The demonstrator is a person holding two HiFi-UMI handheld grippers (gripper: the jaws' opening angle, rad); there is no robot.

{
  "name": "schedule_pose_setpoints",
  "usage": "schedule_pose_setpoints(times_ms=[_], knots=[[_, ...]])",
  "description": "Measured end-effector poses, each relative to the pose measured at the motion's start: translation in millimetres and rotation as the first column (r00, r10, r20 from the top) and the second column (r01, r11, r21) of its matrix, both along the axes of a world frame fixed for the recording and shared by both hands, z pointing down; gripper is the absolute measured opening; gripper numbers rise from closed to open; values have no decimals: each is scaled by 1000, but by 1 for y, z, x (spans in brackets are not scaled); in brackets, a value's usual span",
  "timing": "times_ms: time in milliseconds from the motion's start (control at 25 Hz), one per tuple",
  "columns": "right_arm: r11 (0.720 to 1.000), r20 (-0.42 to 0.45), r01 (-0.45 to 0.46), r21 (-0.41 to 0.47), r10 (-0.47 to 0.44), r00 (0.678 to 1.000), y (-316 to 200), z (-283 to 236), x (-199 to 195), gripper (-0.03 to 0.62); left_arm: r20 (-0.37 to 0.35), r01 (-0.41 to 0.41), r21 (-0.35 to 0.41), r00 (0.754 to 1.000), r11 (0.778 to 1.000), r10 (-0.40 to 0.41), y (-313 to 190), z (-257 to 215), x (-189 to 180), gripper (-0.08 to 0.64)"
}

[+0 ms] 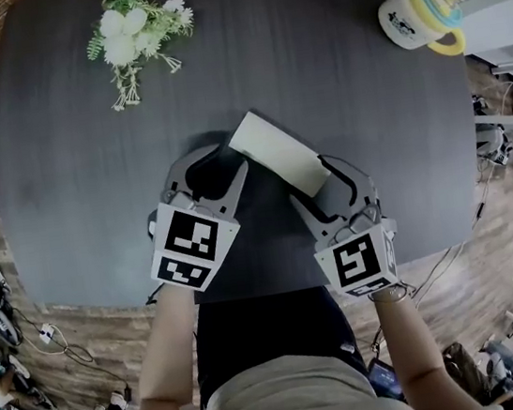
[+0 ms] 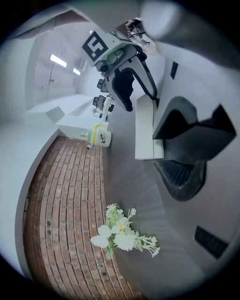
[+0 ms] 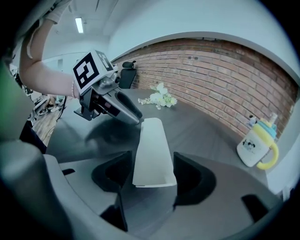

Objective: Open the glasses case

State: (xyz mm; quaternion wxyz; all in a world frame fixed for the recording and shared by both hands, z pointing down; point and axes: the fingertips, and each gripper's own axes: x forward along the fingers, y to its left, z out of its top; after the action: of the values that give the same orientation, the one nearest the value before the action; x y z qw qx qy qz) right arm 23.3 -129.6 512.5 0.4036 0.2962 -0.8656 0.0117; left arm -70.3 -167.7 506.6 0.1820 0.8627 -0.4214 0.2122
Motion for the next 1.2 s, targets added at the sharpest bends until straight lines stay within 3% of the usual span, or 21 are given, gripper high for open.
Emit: schedule_pose_setpoints(times_ms=[480, 920, 1200], knots=[[998, 4, -17, -54, 17, 1000, -4, 9, 4, 290, 157, -69, -38, 985, 997, 74, -10, 16, 2, 150], [998, -23, -4, -56, 3, 1000, -4, 15, 4, 287, 105, -73, -52, 991, 996, 78, -8, 19, 6, 112], [999, -16, 13, -52, -14, 1000, -5, 15, 4, 293, 108, -67, -50, 992, 997, 72, -9, 19, 7, 109]])
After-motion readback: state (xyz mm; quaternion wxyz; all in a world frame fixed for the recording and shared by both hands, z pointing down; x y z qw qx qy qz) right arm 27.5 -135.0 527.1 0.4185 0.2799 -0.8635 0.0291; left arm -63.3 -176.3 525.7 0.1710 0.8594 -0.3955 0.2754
